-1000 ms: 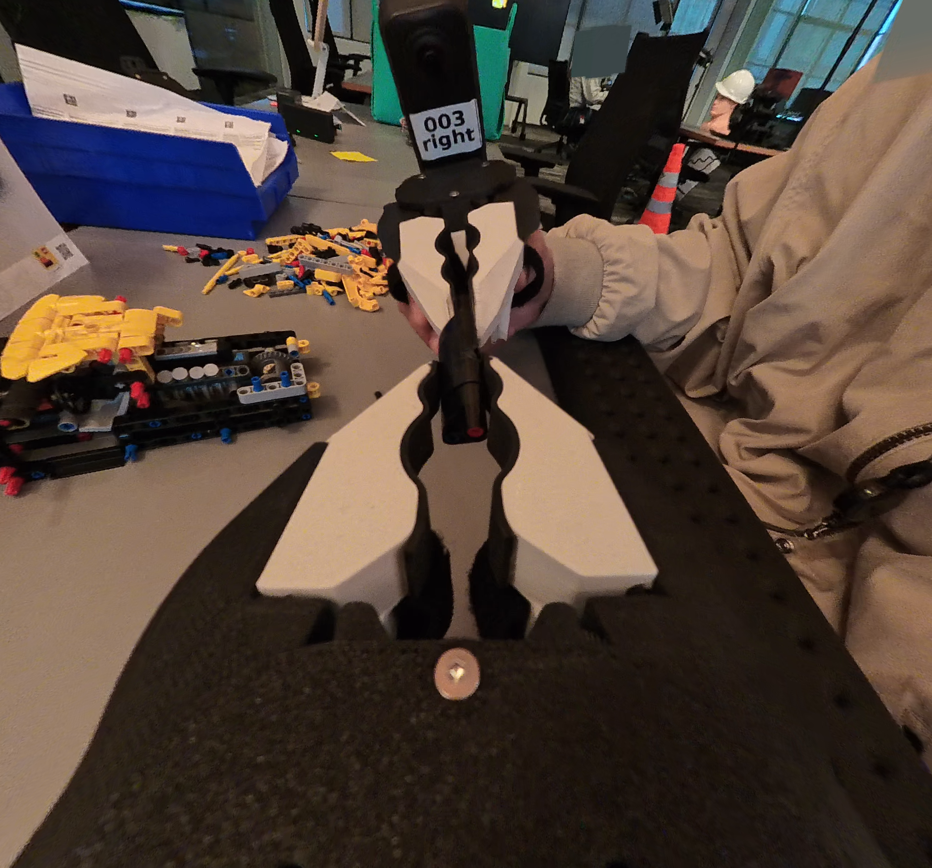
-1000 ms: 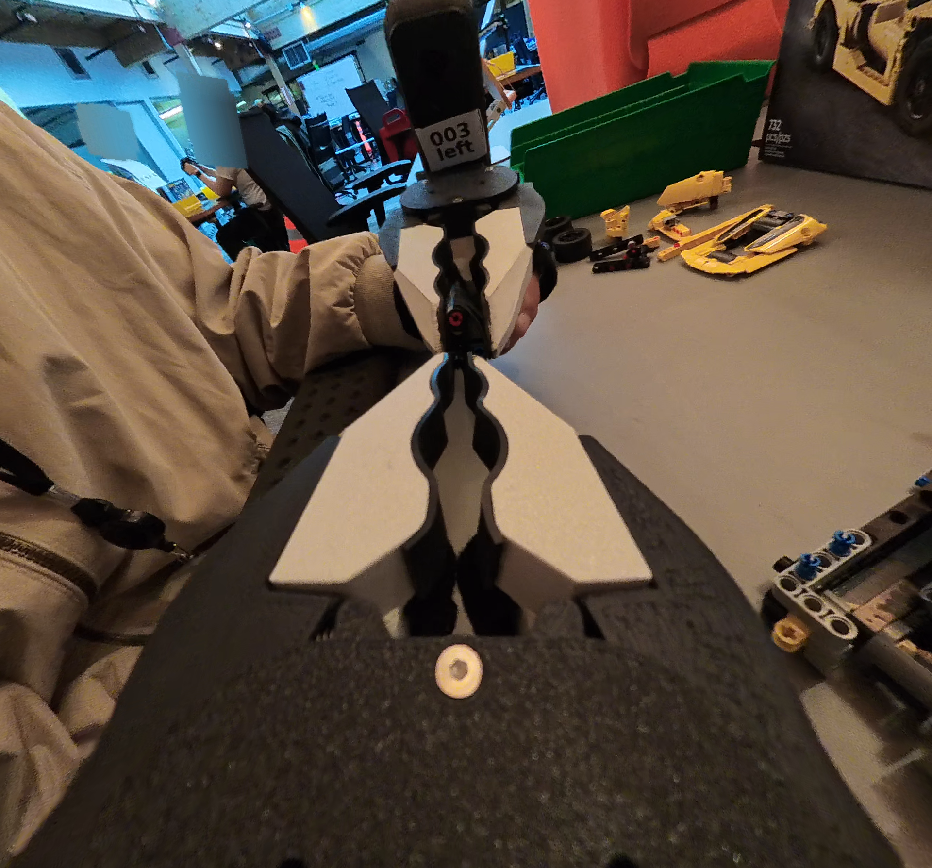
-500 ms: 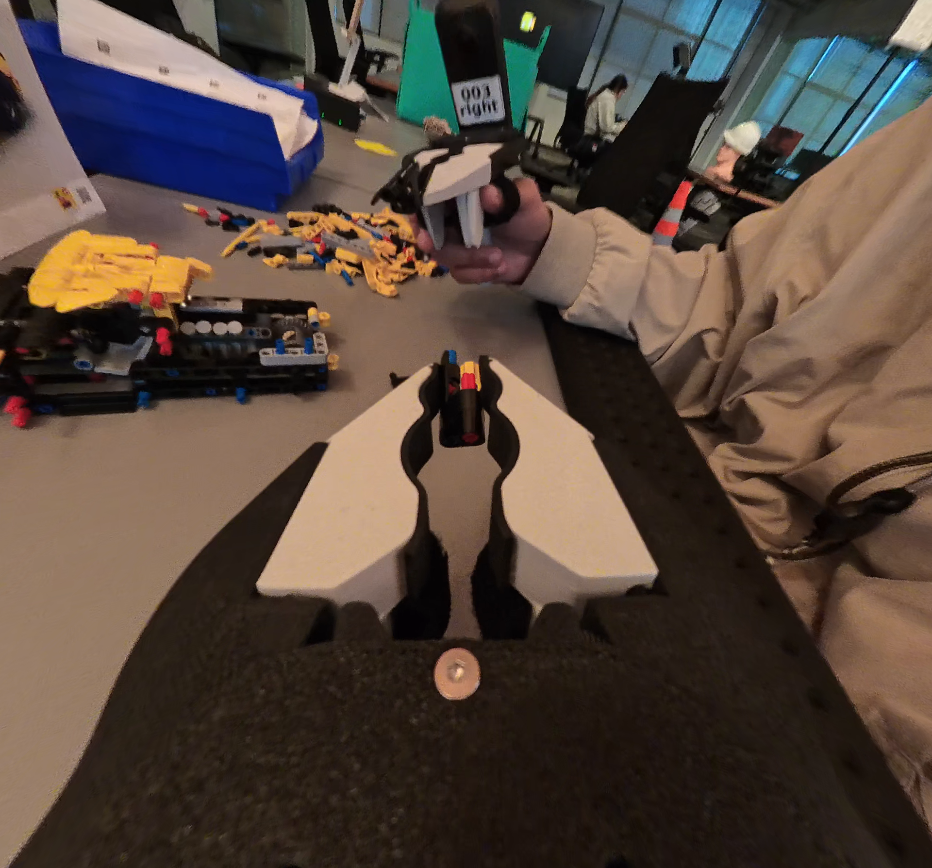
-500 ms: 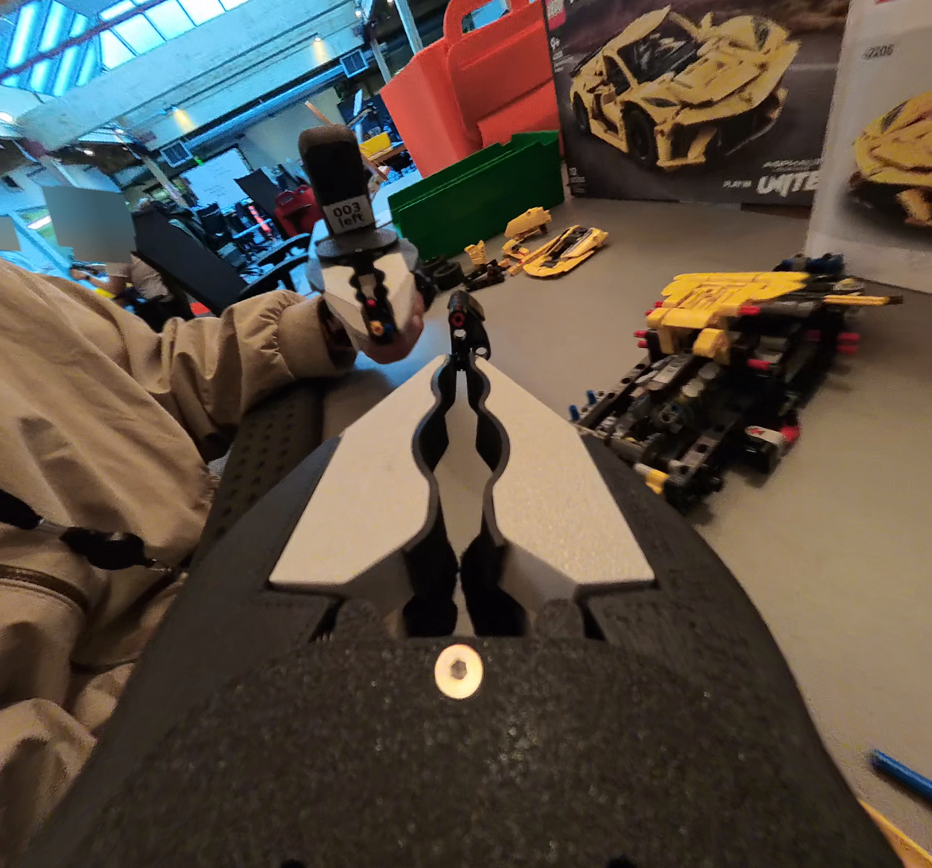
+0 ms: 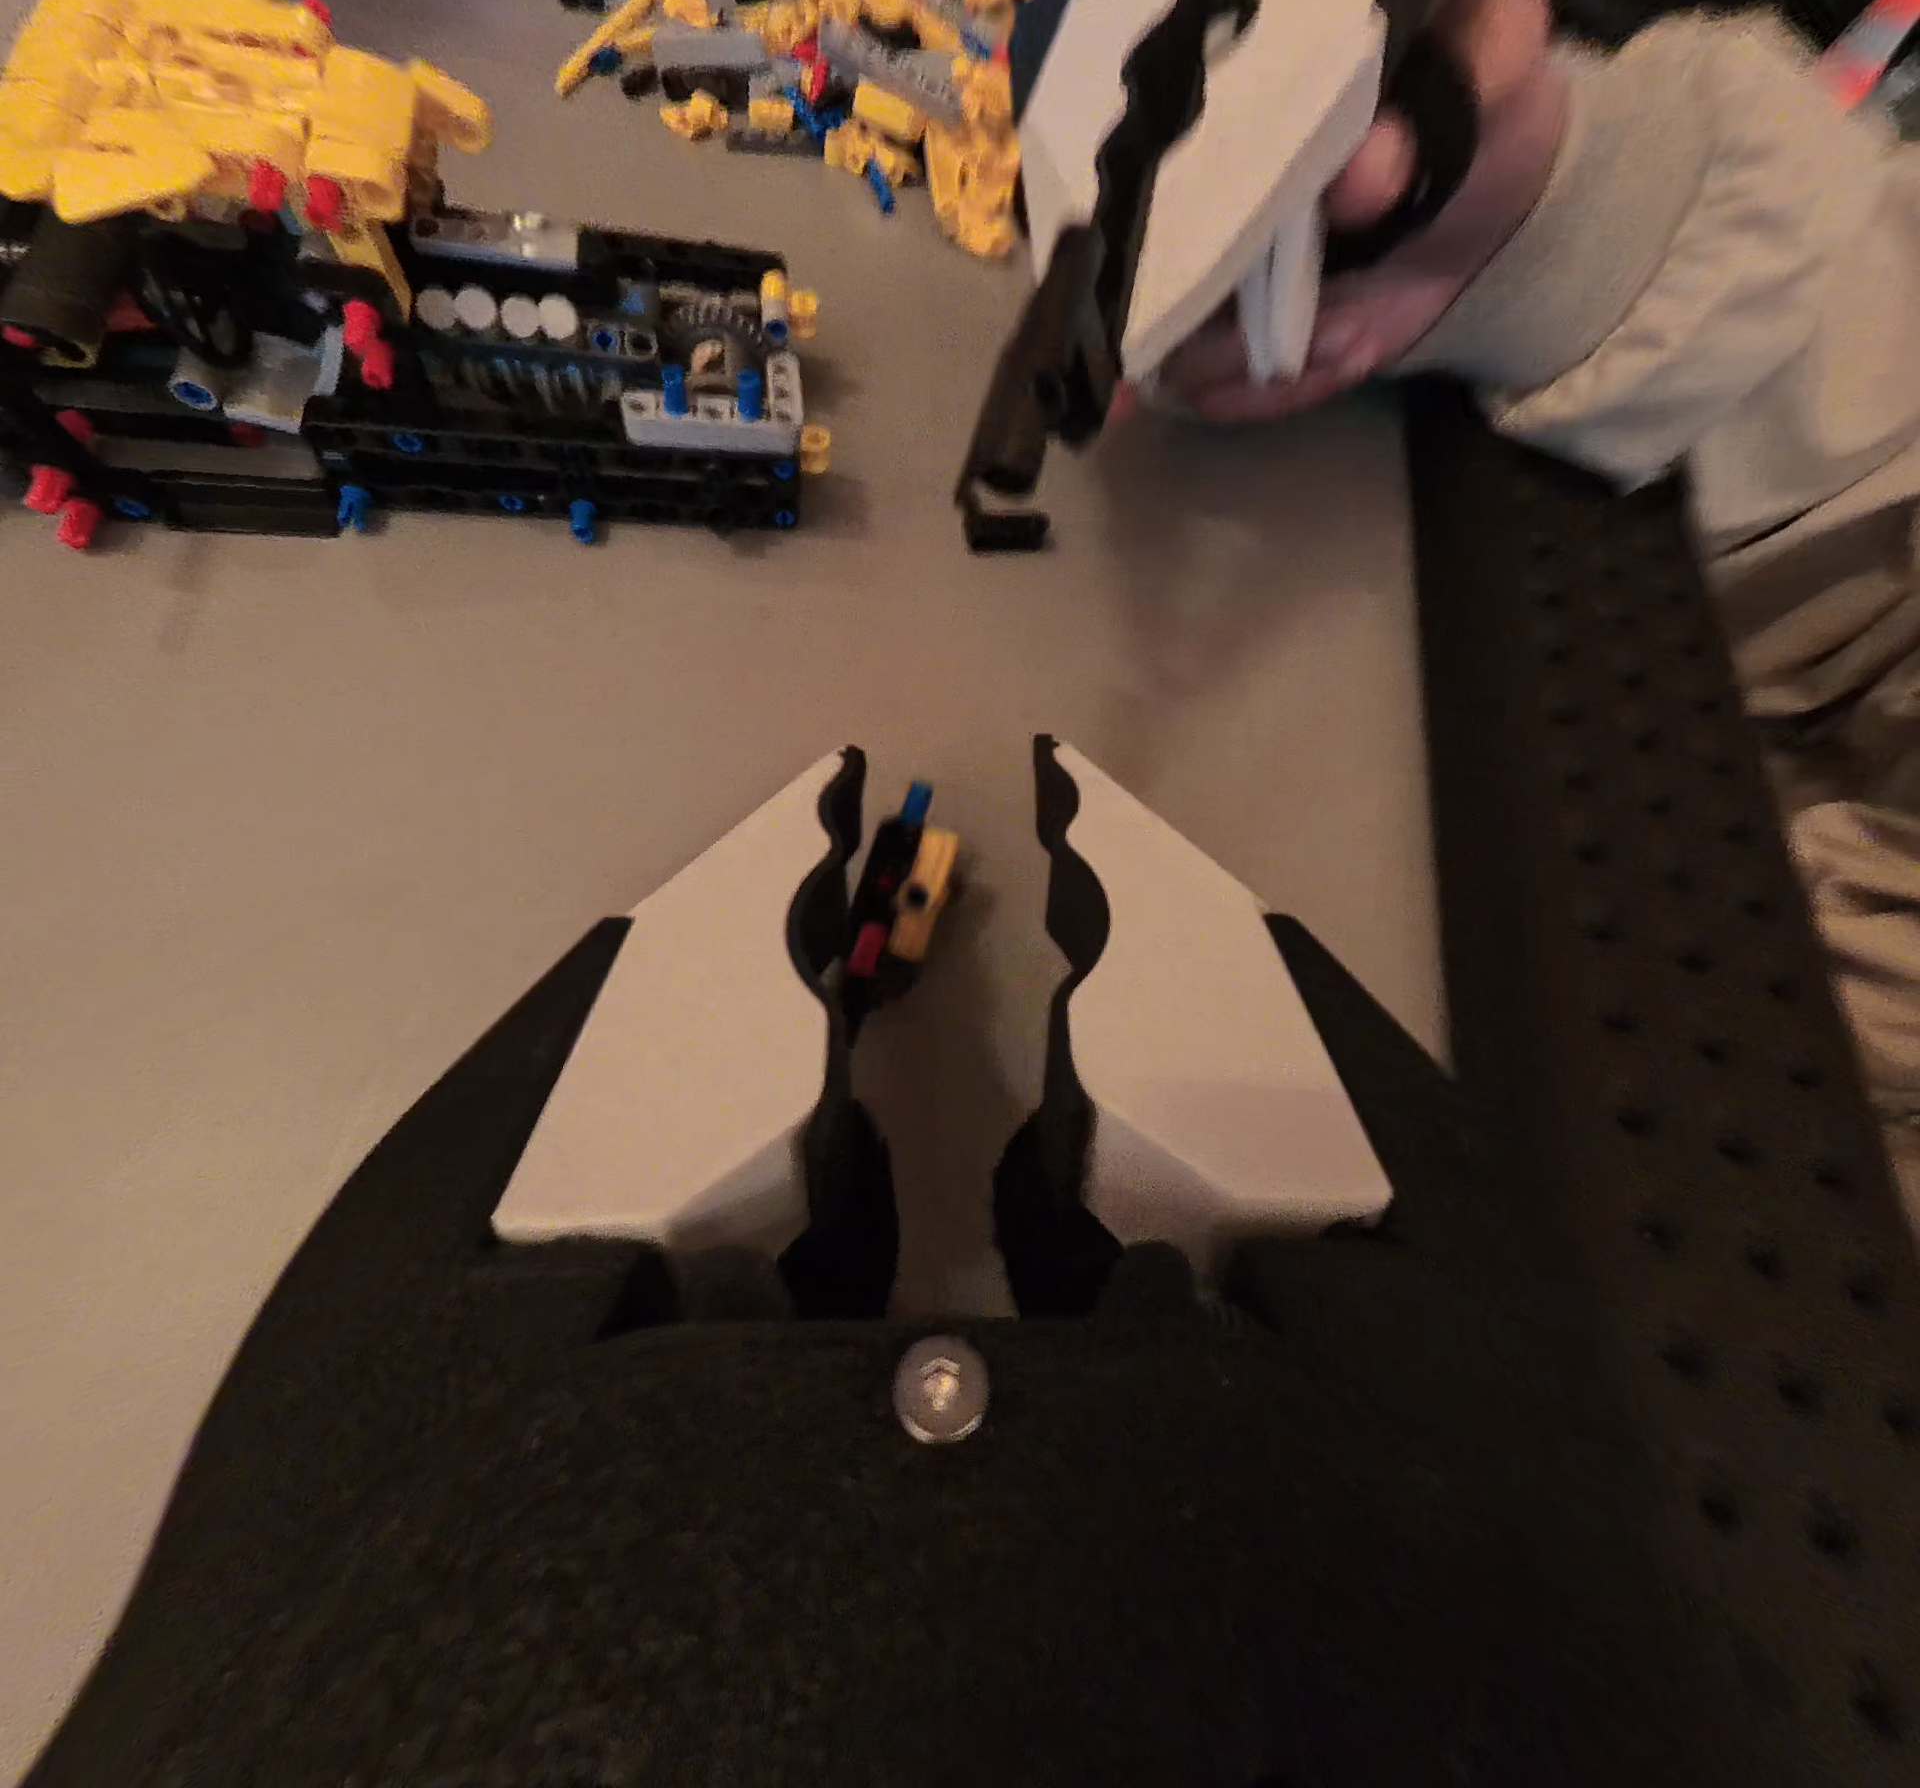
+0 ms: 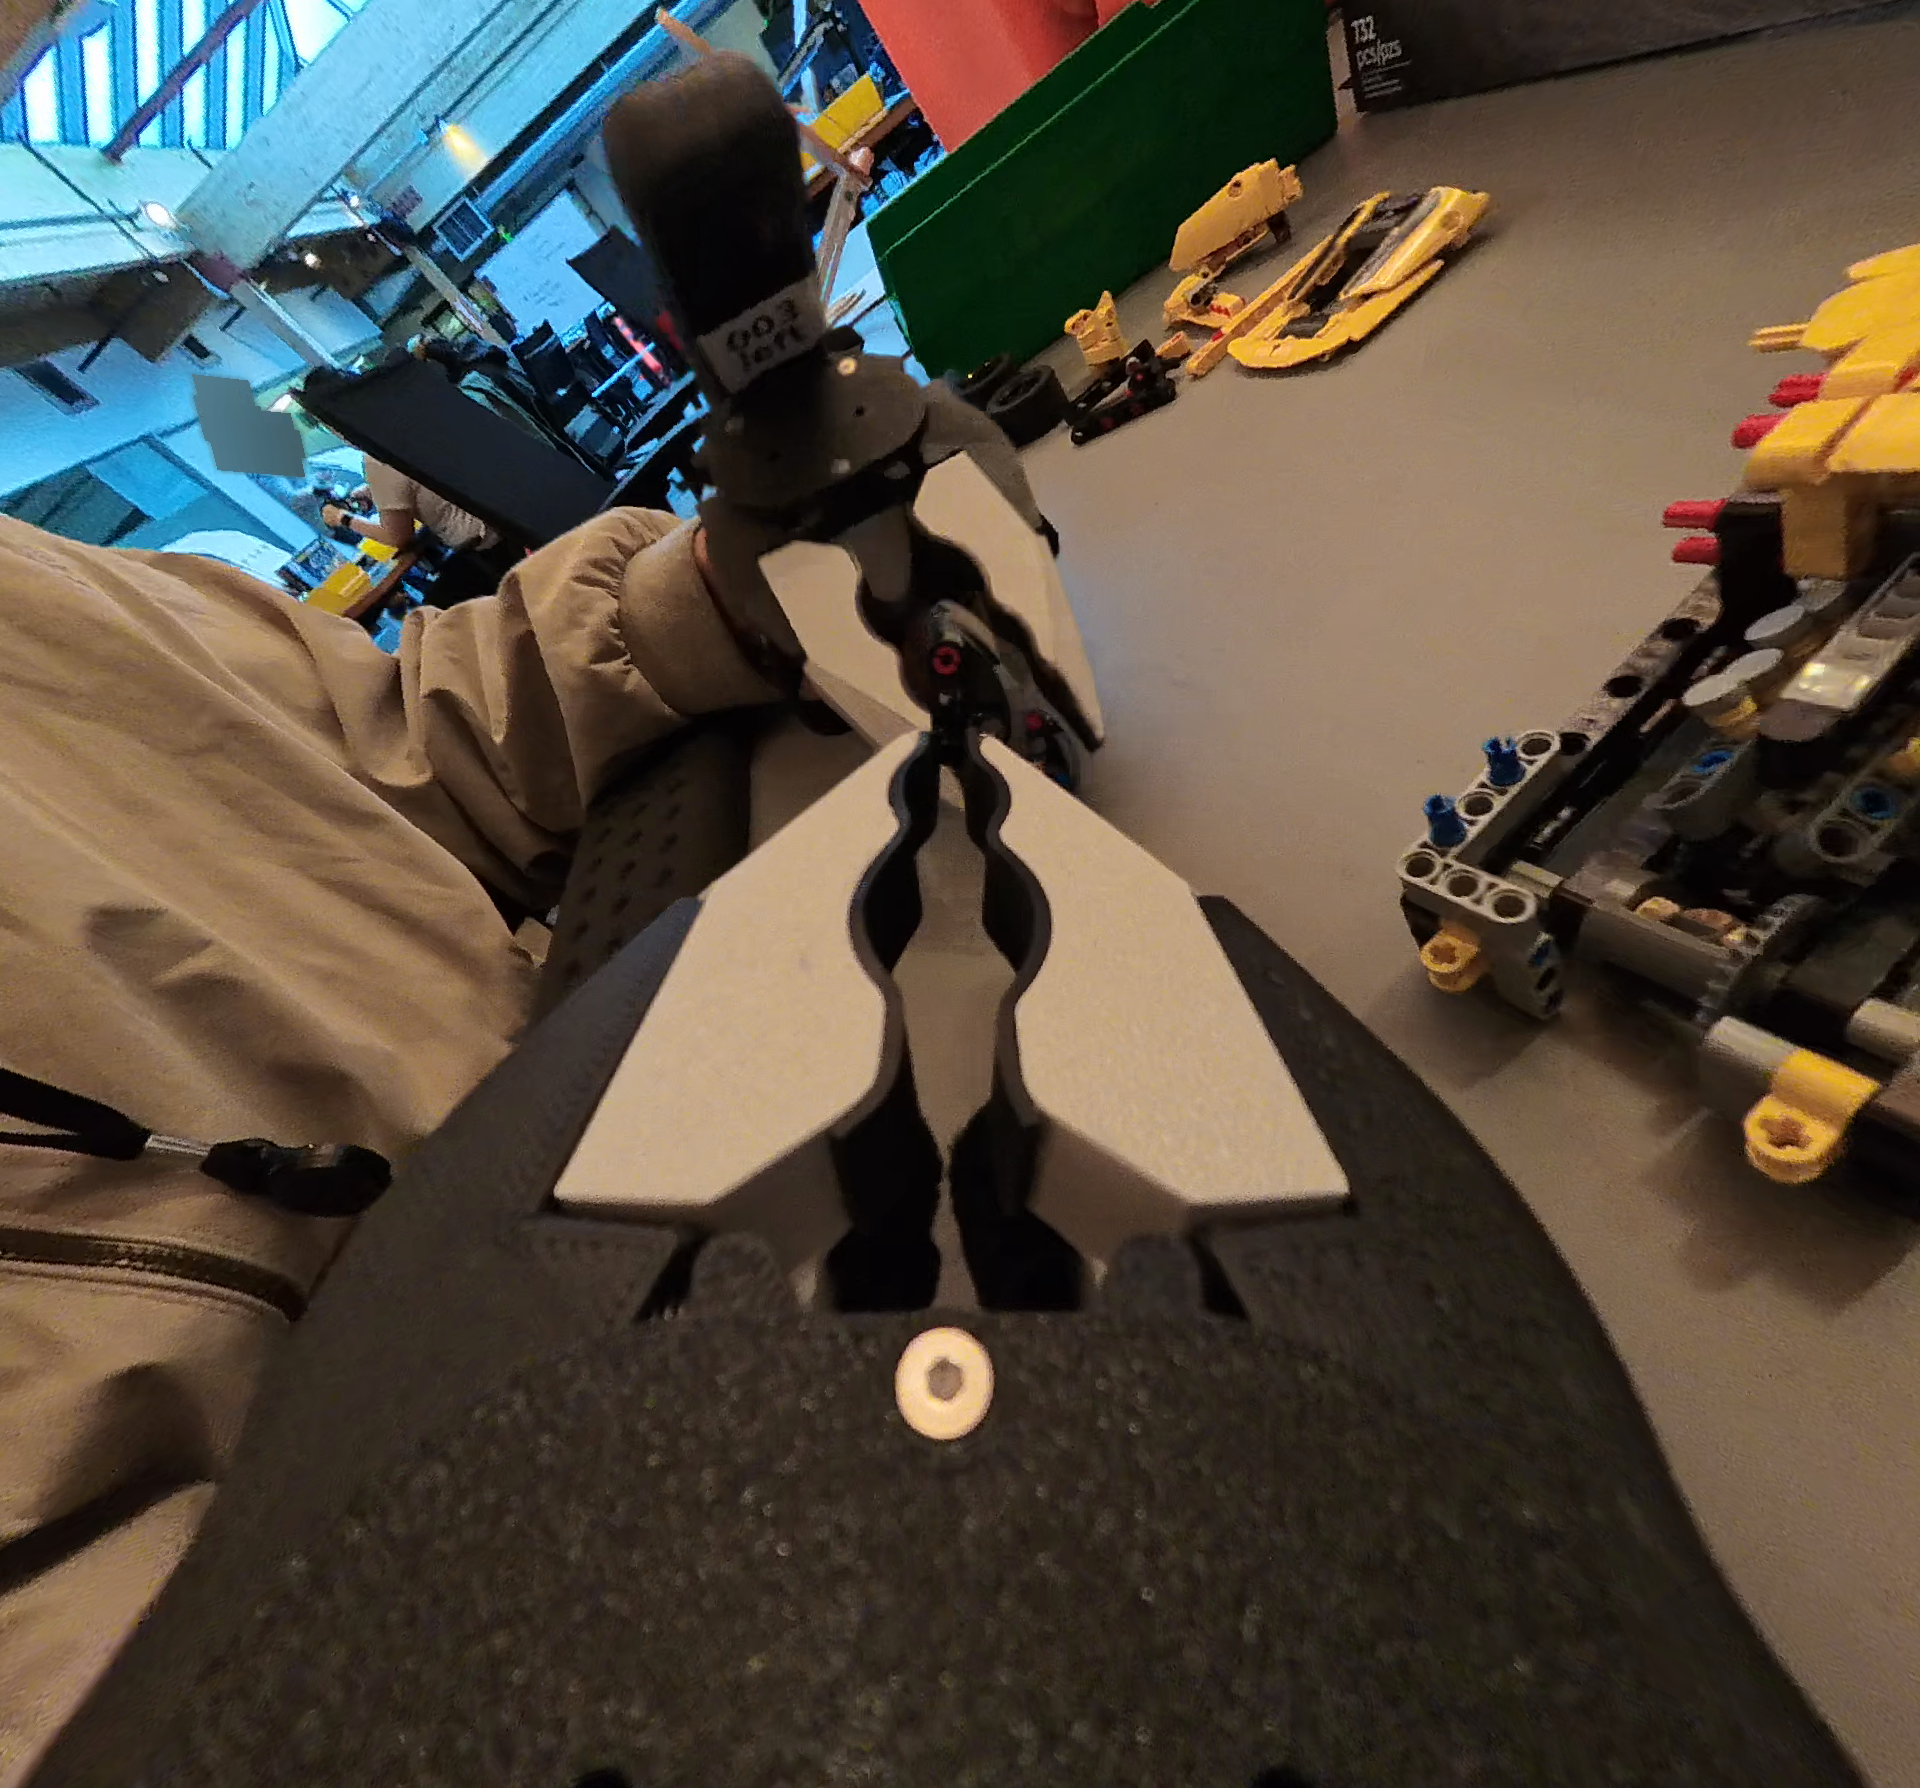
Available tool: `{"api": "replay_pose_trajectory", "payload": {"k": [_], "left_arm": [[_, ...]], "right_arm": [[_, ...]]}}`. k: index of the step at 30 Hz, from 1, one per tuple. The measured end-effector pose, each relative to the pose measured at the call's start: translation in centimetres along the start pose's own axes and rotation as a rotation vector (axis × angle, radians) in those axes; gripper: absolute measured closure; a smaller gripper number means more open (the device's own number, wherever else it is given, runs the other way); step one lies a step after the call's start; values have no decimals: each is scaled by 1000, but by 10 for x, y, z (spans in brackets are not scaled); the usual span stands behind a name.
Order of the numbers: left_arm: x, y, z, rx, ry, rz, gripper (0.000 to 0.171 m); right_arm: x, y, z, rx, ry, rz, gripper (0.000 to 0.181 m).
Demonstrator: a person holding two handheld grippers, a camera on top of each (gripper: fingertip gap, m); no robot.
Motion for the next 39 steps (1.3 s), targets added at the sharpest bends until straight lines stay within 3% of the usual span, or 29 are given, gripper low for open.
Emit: {"api": "replay_pose_trajectory", "payload": {"k": [4, 6, 11, 14, 16, 21, 30, 32, 35, 37, 39], "left_arm": [[-40, -10, 15, 133, -133, 255, 136], [-49, -12, 19, 170, -166, 311, 137], [-42, -4, 21, 194, -207, 276, 142], [-47, -2, 23, 231, -243, 320, 140], [-50, -3, 24, 245, -251, 356, 153], [-54, -3, 25, 254, -254, 402, 156], [-57, -14, 29, 273, -76, 373, 157], [-56, -36, 11, 209, -89, 412, 158], [-54, -59, -2, 163, -137, 460, 158], [-56, -50, 3, 177, -121, 436, 157], [-52, -38, 8, 188, -113, 392, 157]], "right_arm": [[-1, 5, -8, -32, -35, 19, 178], [-1, 8, -11, -40, -61, 14, 178], [-4, 15, -20, -80, -73, 52, 178], [-3, 17, -21, -94, -55, 54, 178], [-4, 17, -23, -108, -45, 64, 178], [-6, 18, -25, -130, 3, 99, 178], [-9, 16, -32, -162, -30, 109, 179], [-47, -19, -20, -148, 37, 361, 180], [-58, -63, -9, -45, -46, 380, 179], [-46, -65, 3, 27, -72, 245, 178], [-41, -83, 47, 366, -244, 82, 178]]}}
Point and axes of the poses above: each gripper's, where its closed fingertips meet, y out along the fingers, x out of its underside, z = x × y across the jaws, the point moved 4 cm from there along -y, back along the fingers, and after that the axes turned 14 degrees about z, right-handed, at the moved point
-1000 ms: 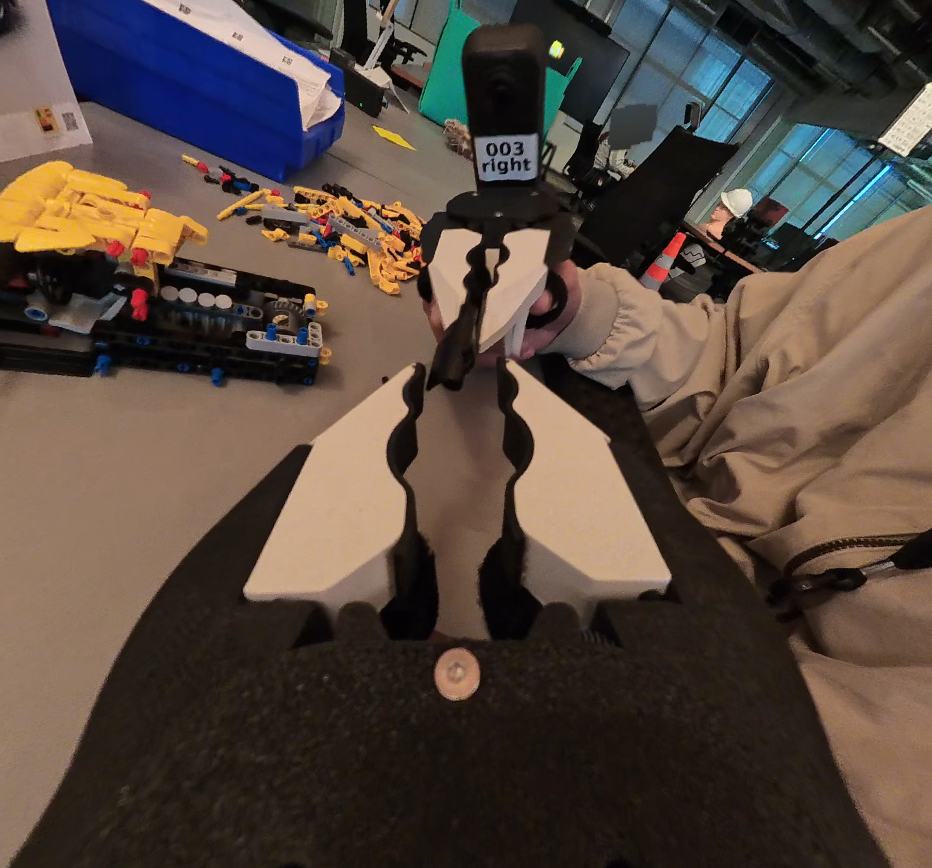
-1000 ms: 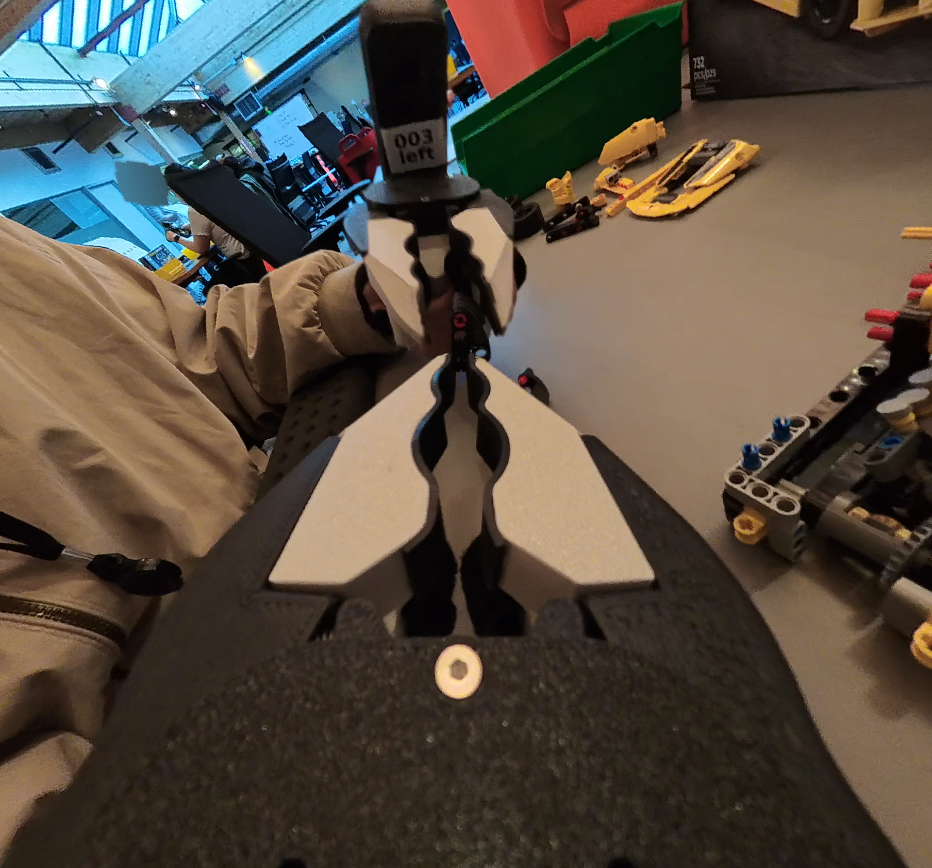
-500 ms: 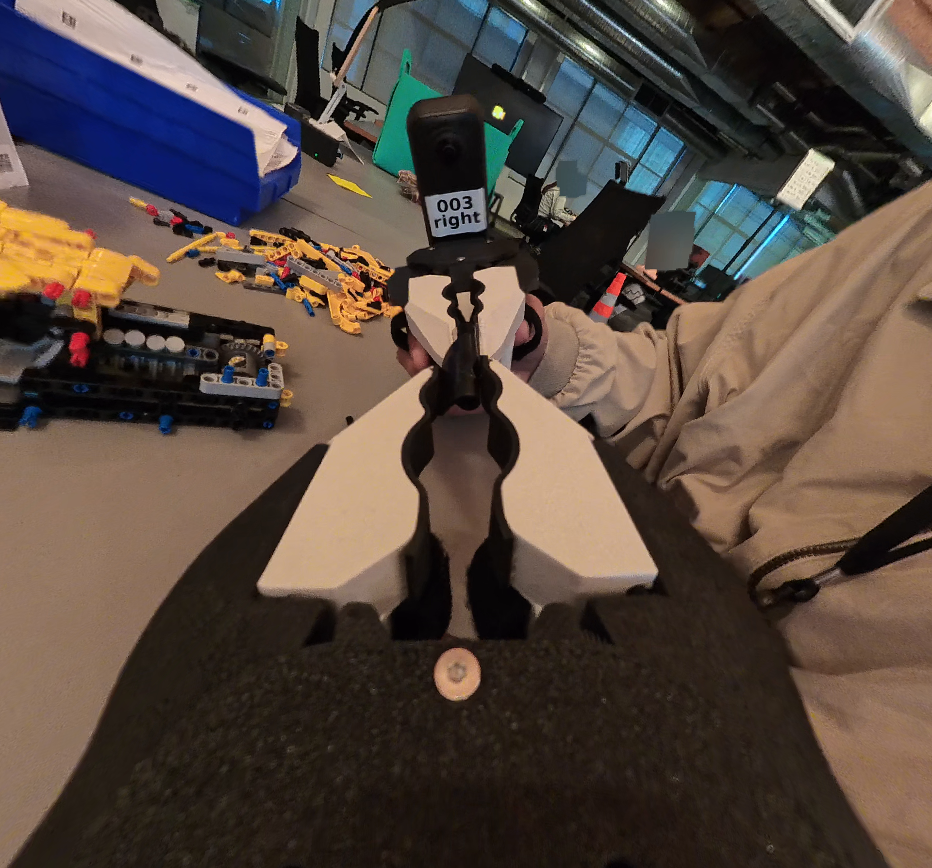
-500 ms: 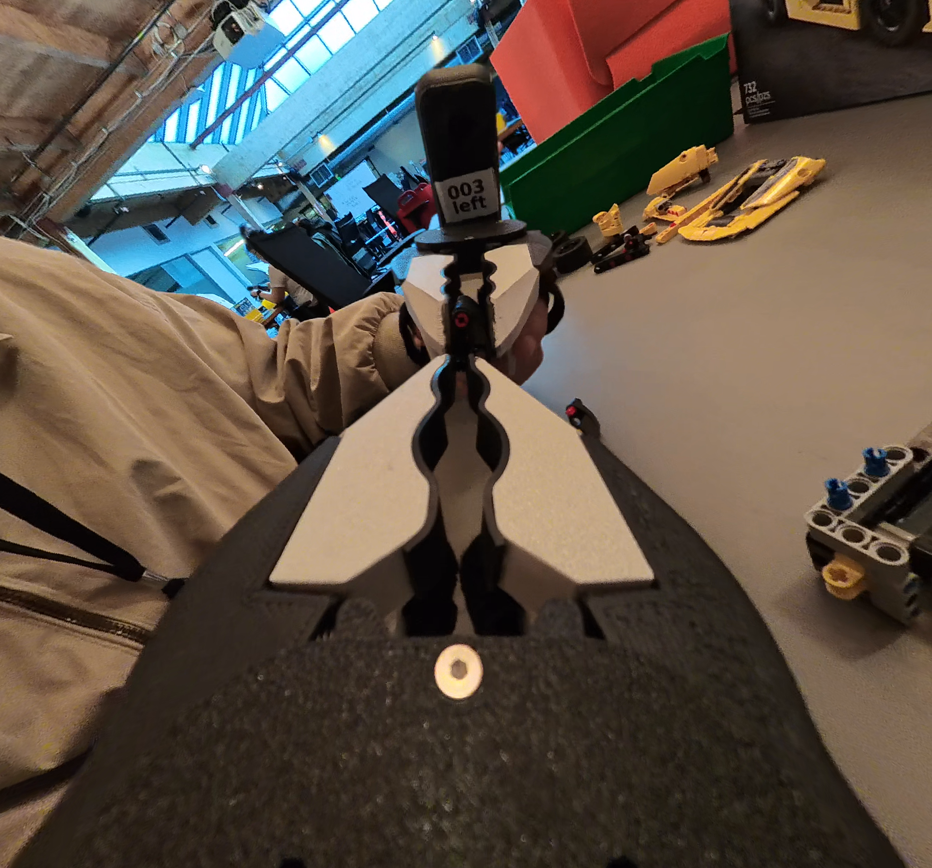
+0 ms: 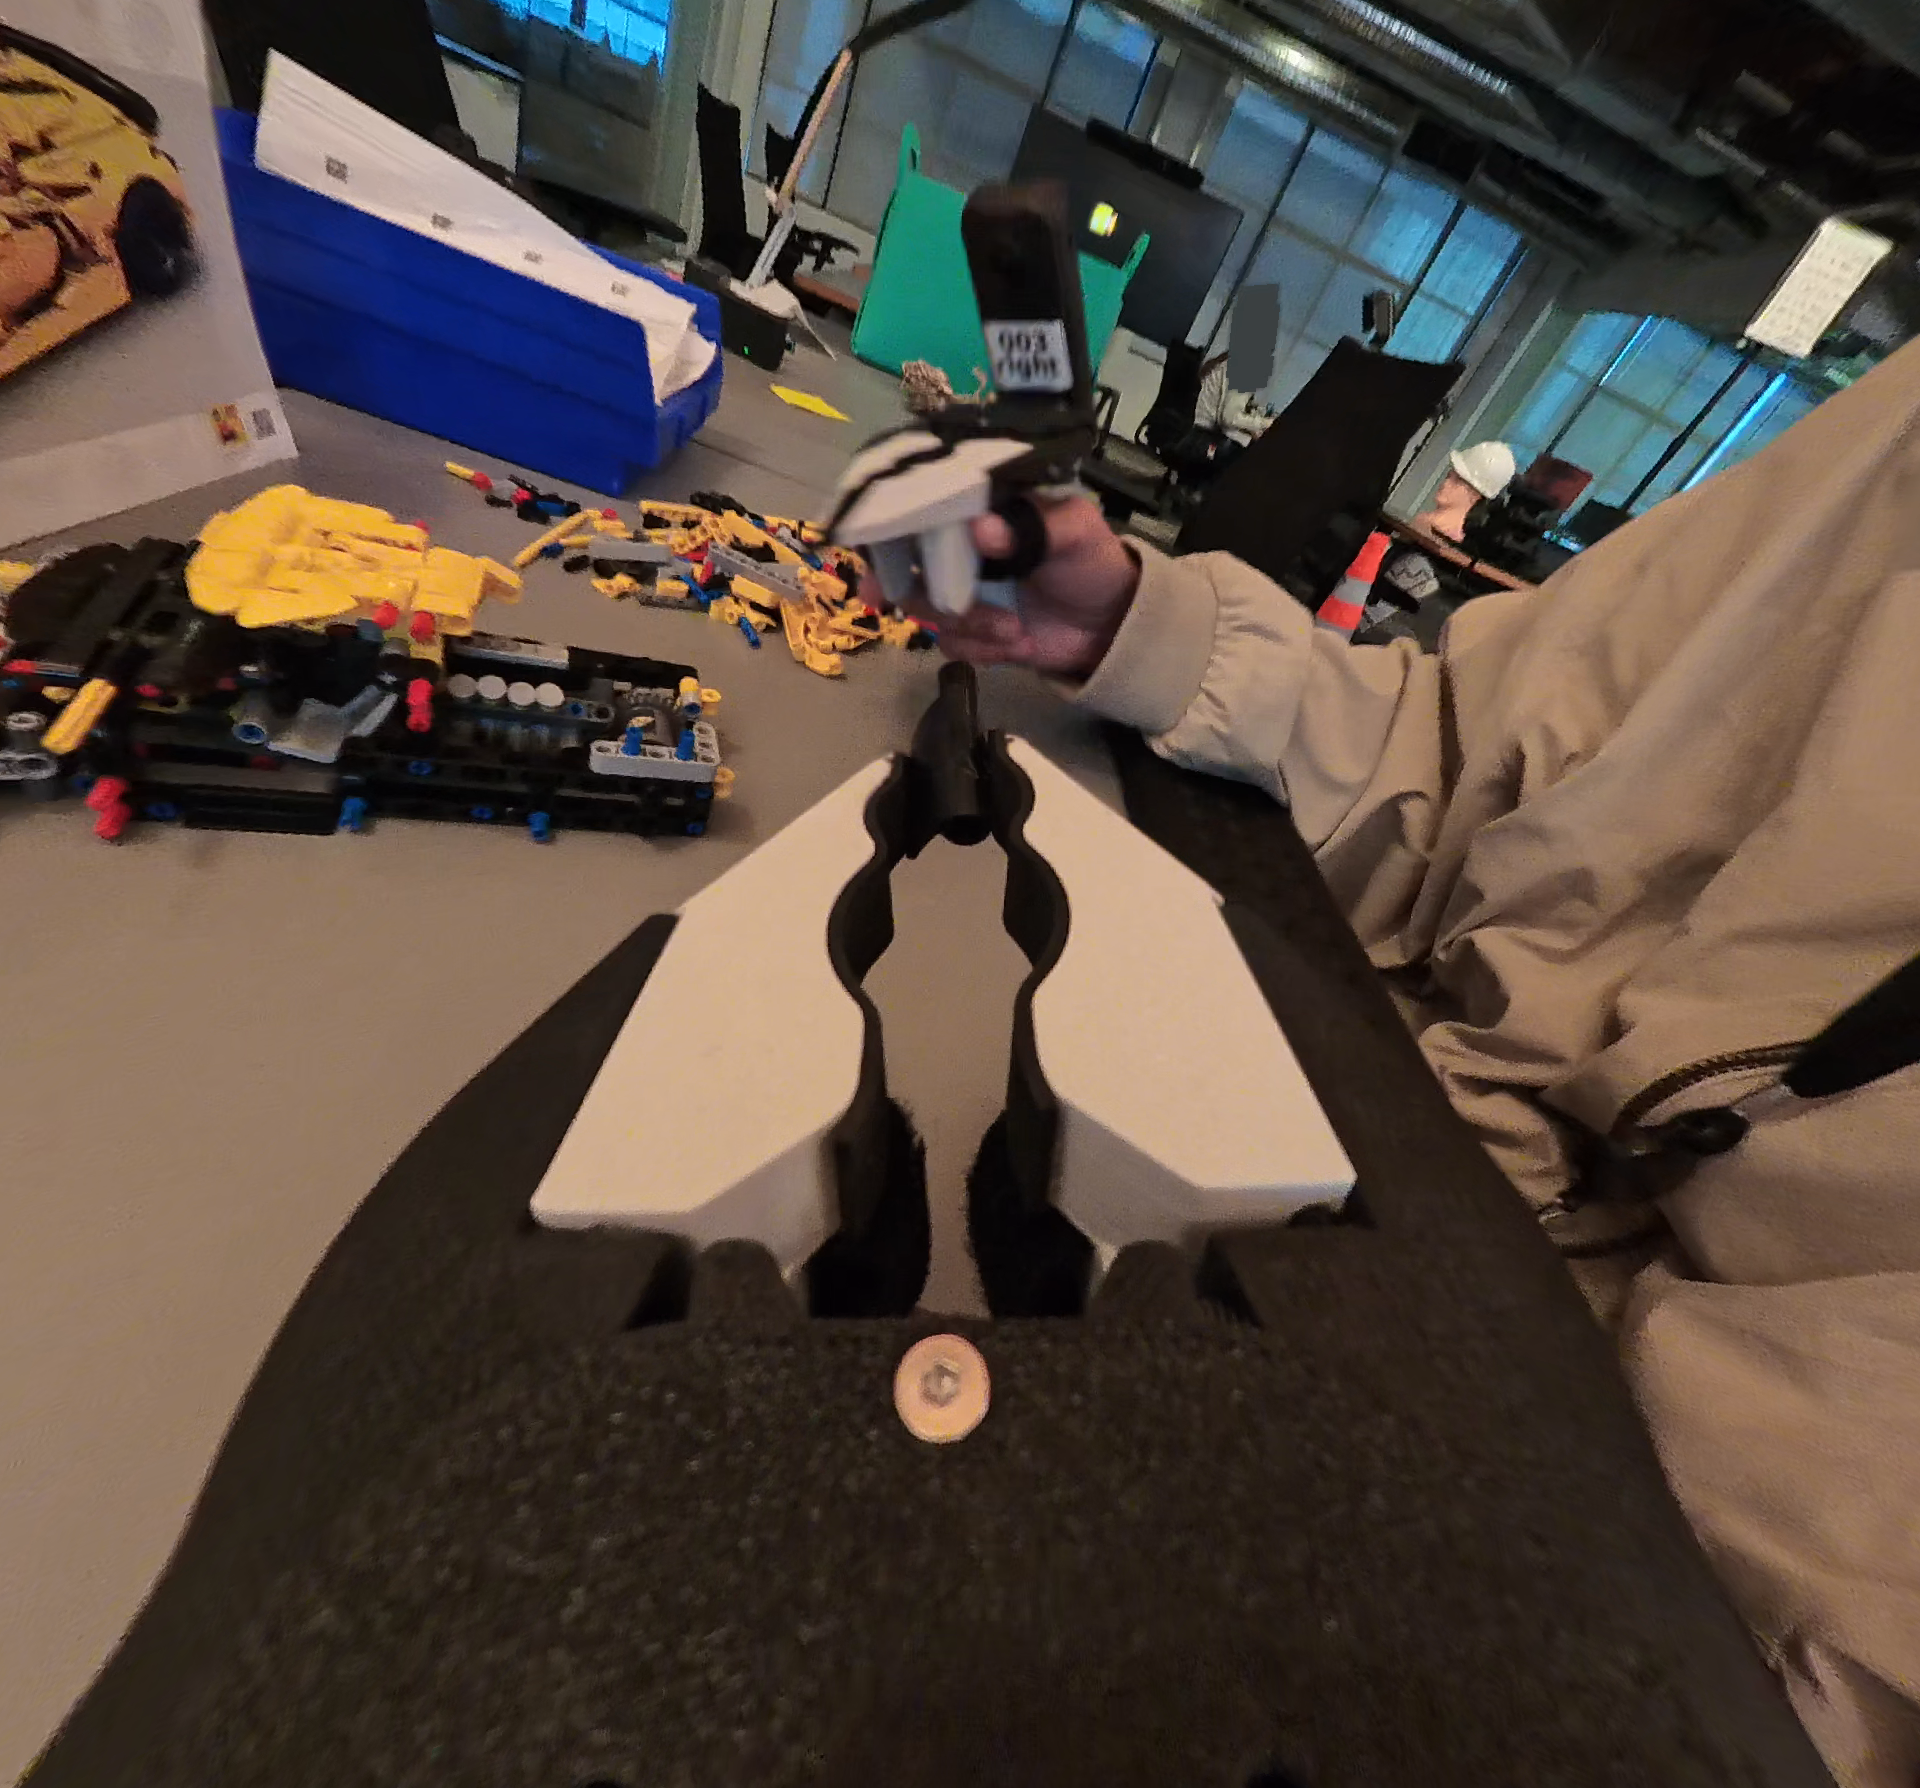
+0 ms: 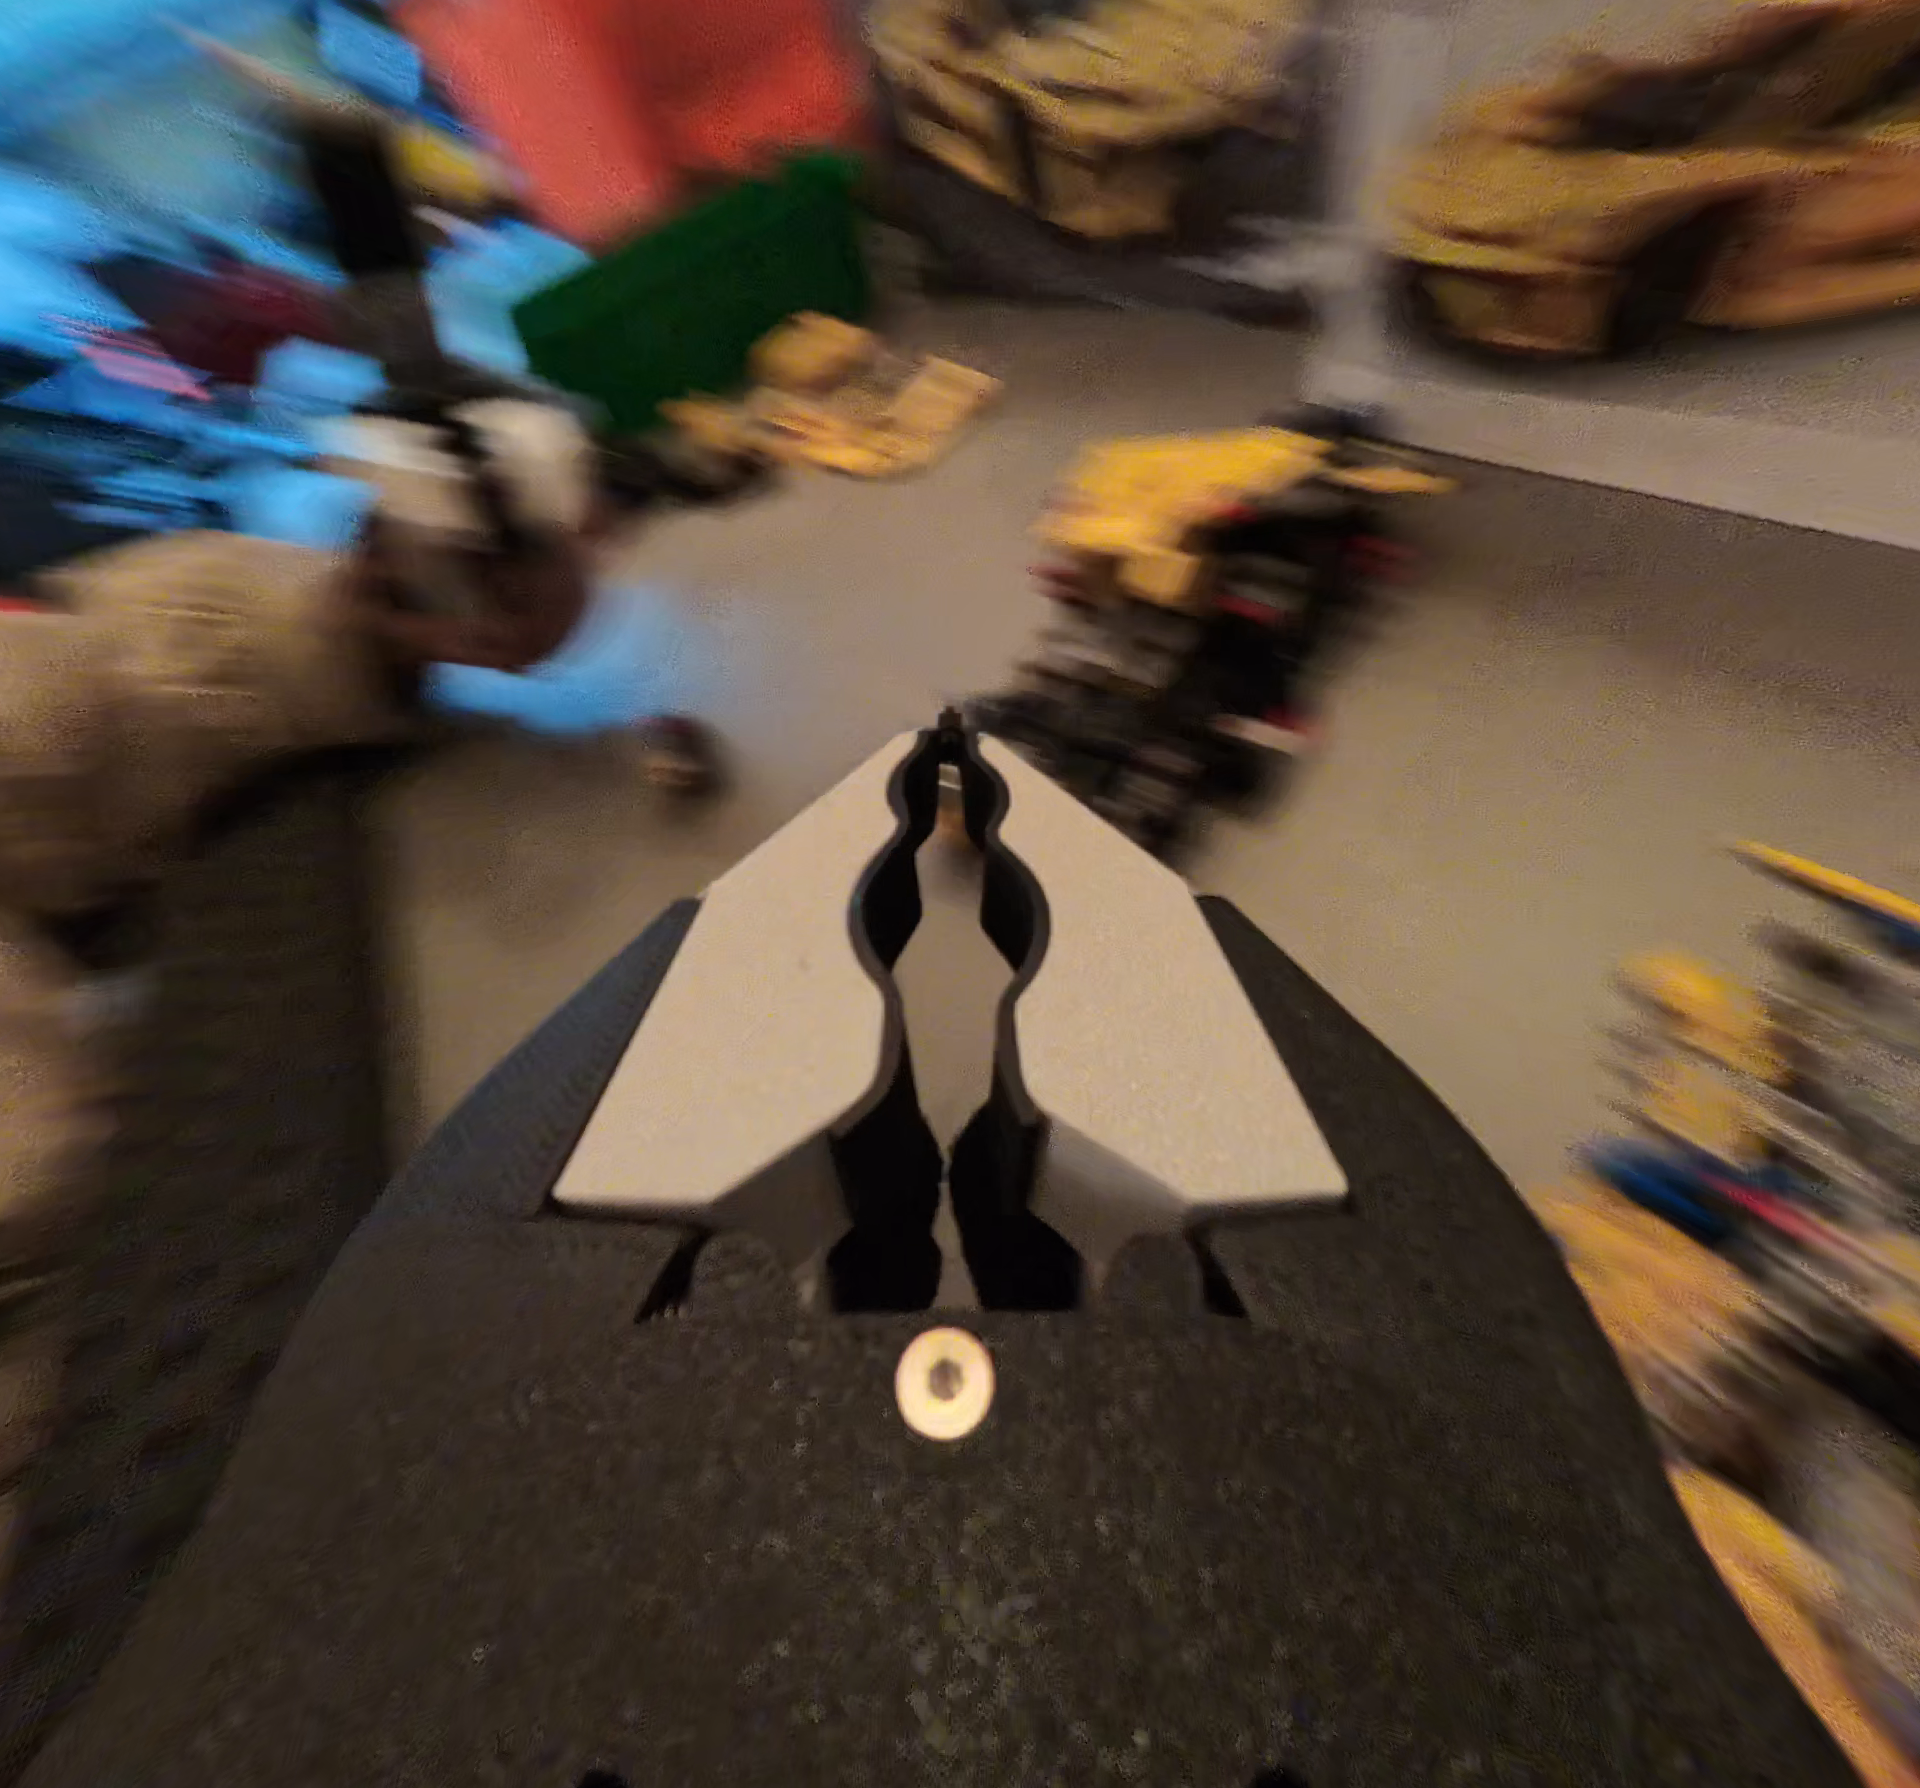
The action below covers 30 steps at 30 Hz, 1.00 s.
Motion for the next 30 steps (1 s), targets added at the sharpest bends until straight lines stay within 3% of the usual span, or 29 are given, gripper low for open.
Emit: {"api": "replay_pose_trajectory", "payload": {"k": [3, 5, 8, 10, 12, 15, 17, 21, 30], "left_arm": [[11, 8, 0, -25, 34, -54, 157], [13, 9, 0, -33, 49, -63, 157], [10, 10, 2, -25, 79, -43, 157], [8, 10, 7, 6, 118, -21, 157], [5, 10, 14, 49, 140, 1, 157], [3, 11, 22, 118, 61, 20, 157], [5, 11, 25, 143, 32, 13, 157], [11, 14, 27, 150, 31, -14, 157], [14, 16, 28, 163, 19, -30, 157]], "right_arm": [[9, -34, 69, 447, -105, -164, 178], [24, -58, 94, 633, -109, -303, 178], [23, -77, 99, 720, -195, -351, 177], [12, -74, 91, 701, -232, -303, 156], [-5, -48, 58, 526, -259, -191, 161], [-17, 16, -52, -83, -195, -24, 157], [-17, 44, -111, -345, -103, 44, 155], [1, 76, -137, -419, -126, 5, 160], [7, 75, -141, -444, -79, 22, 171]]}}
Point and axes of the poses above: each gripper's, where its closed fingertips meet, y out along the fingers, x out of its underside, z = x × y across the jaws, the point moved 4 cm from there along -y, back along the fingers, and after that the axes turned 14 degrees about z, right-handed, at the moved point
